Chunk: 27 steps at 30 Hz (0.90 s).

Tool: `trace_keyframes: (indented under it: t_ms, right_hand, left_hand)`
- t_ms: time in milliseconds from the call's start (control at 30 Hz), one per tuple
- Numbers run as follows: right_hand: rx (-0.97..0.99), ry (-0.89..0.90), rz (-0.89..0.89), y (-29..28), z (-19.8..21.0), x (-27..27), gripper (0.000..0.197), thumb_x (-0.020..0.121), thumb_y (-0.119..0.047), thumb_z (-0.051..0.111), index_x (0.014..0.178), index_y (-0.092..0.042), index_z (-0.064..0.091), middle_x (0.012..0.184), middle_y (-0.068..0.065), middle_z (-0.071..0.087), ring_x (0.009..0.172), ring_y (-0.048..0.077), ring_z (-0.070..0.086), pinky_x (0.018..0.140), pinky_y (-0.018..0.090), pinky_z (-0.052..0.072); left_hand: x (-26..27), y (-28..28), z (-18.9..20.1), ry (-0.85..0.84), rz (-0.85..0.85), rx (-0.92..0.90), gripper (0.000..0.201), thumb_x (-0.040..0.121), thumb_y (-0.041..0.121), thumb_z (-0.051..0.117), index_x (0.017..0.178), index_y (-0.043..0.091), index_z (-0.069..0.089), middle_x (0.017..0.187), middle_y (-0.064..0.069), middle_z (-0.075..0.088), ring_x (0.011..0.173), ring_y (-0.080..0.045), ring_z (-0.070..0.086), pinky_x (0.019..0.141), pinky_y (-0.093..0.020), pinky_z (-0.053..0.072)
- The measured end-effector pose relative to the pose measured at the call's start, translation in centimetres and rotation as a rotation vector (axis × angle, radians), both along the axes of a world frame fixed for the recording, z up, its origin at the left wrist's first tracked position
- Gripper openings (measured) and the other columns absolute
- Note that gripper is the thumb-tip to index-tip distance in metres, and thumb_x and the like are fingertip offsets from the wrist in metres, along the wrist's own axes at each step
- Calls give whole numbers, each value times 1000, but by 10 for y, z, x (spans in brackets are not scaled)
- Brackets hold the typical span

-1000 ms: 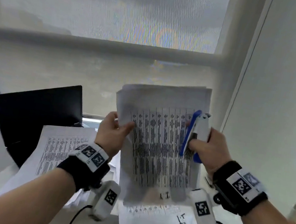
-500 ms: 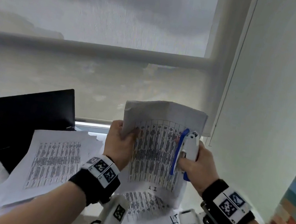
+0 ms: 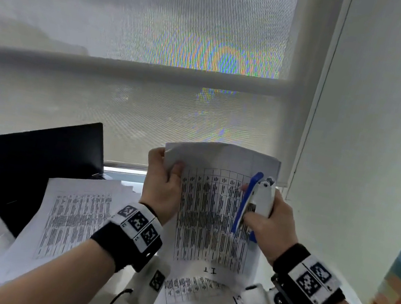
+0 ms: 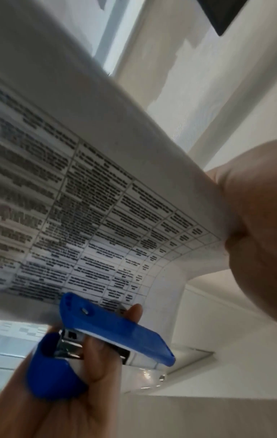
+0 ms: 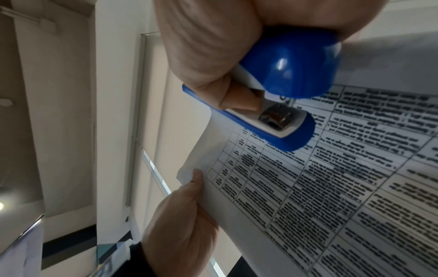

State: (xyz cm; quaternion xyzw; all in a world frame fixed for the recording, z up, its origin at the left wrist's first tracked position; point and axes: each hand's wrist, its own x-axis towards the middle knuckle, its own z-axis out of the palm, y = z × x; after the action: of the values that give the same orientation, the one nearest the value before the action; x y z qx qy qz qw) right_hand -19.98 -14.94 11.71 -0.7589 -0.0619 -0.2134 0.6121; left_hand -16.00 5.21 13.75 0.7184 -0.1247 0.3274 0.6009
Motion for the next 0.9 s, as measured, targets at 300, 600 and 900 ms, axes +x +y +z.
trace_keyframes:
  t_ms: [300, 600, 900]
  right_hand:
    - [-38, 55, -40, -6, 1, -6, 20, 75, 7, 62, 89, -2, 50, 68, 10, 50, 50, 18, 47, 40, 22, 41]
    - [-97, -41, -278, -37, 16, -5, 28, 71, 5, 65, 95, -2, 50, 92, 25, 57, 69, 26, 52, 49, 31, 44]
    - [-33, 9, -266, -51, 20, -9, 26, 73, 8, 62, 94, -2, 52, 76, 14, 49, 53, 20, 43, 36, 19, 37]
  left_hand:
    - [-8, 12, -36, 376, -193, 159, 63, 80, 23, 78, 122, 13, 31, 103, 5, 57, 94, -6, 64, 67, -12, 49]
    - [-18, 26, -124, 833, -361, 1376, 132, 43, 91, 62, 153, 39, 11, 162, 11, 13, 149, -22, 13, 120, -50, 18]
    - [-35, -23, -159, 704, -417, 1626, 92, 89, 35, 65, 150, 45, -3, 162, 9, -15, 149, -34, -12, 108, -74, -3]
